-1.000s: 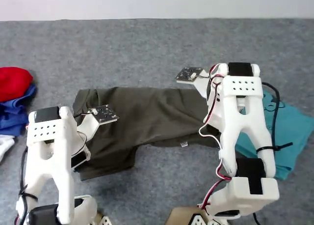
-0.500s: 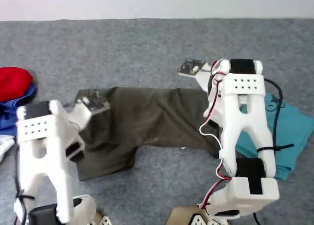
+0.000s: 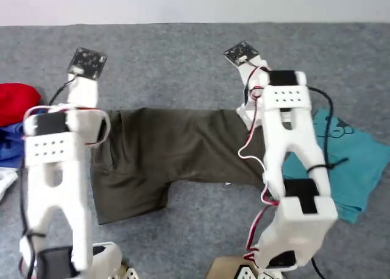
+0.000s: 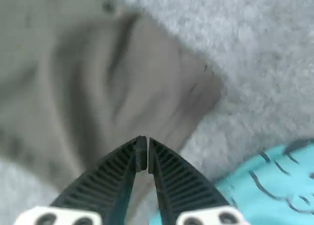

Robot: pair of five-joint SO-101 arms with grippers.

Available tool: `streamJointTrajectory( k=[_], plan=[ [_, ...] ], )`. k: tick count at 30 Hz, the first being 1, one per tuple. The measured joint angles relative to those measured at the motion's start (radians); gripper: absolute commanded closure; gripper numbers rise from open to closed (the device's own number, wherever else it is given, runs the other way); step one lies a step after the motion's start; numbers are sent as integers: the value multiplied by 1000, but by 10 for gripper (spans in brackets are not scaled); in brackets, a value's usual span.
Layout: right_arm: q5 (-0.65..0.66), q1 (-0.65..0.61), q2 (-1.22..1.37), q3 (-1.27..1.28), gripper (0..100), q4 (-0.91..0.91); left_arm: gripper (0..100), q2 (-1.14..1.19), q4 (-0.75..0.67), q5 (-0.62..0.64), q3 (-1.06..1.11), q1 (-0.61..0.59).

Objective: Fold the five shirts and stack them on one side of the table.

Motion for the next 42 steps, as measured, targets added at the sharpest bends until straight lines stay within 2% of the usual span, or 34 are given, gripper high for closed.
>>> streamJointTrajectory(
  k=[3, 10, 15, 19, 26, 32, 34, 42],
  plan=[
    [-41, -18, 78, 0, 988, -72, 994, 127, -40, 63, -23, 43],
    [-58, -25, 218, 0, 988, -215, 994, 500, -46, 81, -245, 78],
    [-58, 3, 301, -46, 988, -247, 994, 736, 41, 78, -485, 34],
    [-58, 38, 390, -157, 988, -238, 994, 898, 135, 23, -683, 0],
    [-28, 77, 575, -456, 988, -91, 994, 1117, 295, -32, -1020, -40],
    [-17, 91, 672, -723, 988, 97, 994, 1178, 462, -44, -1293, -44],
    [-12, 92, 677, -809, 988, 152, 994, 1177, 479, -44, -1363, -44],
    [-9, 20, 678, -1119, 989, 405, 992, 1096, 486, -44, -1386, -20]
  ],
)
